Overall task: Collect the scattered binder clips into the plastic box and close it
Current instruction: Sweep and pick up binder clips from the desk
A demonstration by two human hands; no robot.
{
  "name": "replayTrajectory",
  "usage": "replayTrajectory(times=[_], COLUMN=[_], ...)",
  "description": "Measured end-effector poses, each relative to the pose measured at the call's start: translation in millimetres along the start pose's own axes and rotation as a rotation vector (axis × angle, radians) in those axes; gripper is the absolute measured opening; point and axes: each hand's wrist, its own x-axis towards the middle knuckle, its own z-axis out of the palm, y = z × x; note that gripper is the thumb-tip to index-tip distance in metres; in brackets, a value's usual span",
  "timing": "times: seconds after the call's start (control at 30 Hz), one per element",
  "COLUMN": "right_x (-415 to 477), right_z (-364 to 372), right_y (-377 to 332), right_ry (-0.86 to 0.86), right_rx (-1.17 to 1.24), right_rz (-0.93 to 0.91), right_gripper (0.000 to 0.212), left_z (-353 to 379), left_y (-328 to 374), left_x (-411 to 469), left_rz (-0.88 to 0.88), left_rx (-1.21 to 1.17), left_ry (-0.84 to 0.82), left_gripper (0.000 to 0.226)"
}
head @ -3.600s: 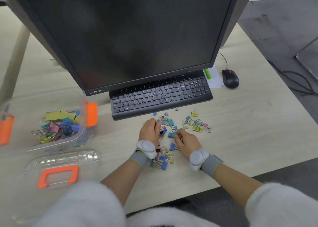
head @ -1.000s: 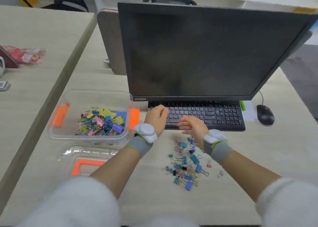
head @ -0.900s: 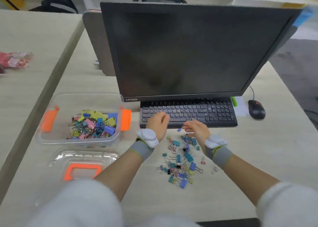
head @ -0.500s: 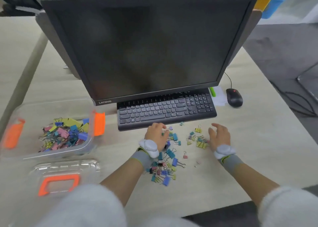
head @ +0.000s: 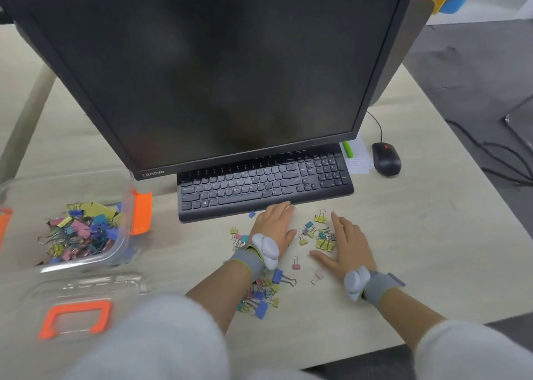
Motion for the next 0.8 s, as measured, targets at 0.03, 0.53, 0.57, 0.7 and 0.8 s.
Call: replayTrajectory(times=[0.03, 0.53, 0.57, 0.7, 0.8], right_x=[3, 36, 36, 35, 36], right_z=[0, 3, 3, 5, 3], right_y=[1, 4, 3, 2, -2], right_ry=[0.015, 0.034, 0.040, 0.080, 0.104], right_rx=[-0.001, 0.050, 0.044, 0.025, 0.055], right_rz=[-0.012, -0.158, -0.157, -0.187, -0.168], right_gripper=[0.102, 0.060, 0.055, 0.043, 0.035], left_z=[2, 22, 22, 22, 25], left_y=[0, 17, 20, 27, 28], left_x=[3, 19, 20, 25, 26], left_rz=[0.018, 0.104, 0.111, 0.132, 0.114], left_rx=[0.013, 0.059, 0.067, 0.133, 0.127], left_ry=[-0.012, 0.047, 0.040, 0.005, -0.004], left_gripper=[0.057, 0.040, 0.041, 0.037, 0.031])
